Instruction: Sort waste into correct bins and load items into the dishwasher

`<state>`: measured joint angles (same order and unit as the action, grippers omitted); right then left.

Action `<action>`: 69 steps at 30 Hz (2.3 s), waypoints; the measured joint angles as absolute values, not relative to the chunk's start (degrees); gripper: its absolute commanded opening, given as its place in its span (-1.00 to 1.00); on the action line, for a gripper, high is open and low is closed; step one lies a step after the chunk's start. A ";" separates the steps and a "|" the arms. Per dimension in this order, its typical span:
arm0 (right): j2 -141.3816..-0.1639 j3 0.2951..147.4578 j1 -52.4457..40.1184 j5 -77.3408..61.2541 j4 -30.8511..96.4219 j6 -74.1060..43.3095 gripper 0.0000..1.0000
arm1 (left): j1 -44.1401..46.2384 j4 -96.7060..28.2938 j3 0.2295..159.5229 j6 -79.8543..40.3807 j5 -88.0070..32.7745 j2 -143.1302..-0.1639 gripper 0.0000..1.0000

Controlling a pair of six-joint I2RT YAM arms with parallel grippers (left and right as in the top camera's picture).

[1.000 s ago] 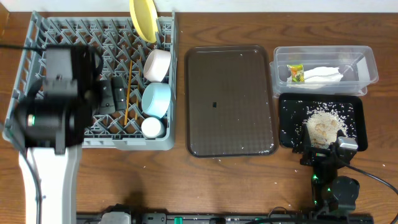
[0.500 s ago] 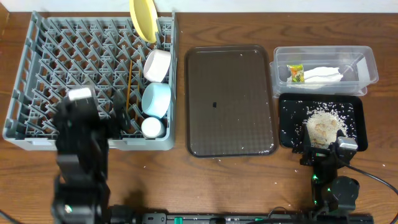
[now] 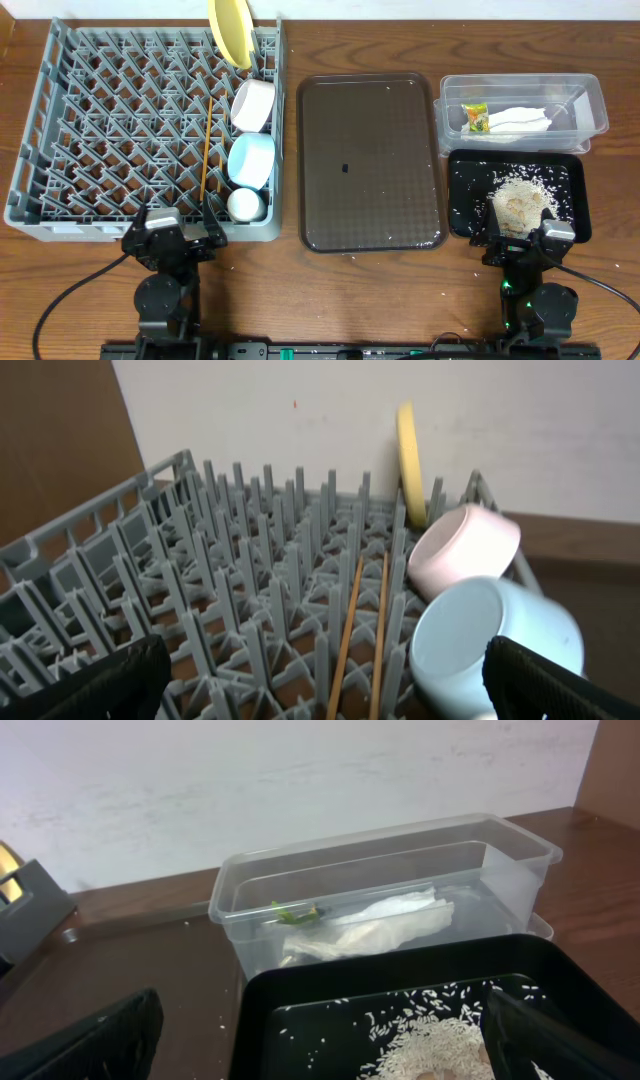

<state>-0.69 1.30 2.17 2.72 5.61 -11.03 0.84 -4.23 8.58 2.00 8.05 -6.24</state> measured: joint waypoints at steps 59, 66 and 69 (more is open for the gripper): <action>-0.67 1.30 2.17 2.72 5.58 -11.03 0.98 | 0.84 -1.06 1.02 4.60 4.43 -0.60 0.99; -0.67 1.30 2.17 2.72 5.58 -11.03 0.99 | 0.84 -1.08 1.02 4.60 4.43 -0.60 1.00; -0.67 1.30 2.17 2.72 5.61 -11.03 0.99 | 0.84 -1.08 1.02 4.60 4.43 -0.60 0.99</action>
<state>-0.67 1.30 2.17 2.72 5.61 -11.03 0.84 -1.08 1.02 4.60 4.43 -0.60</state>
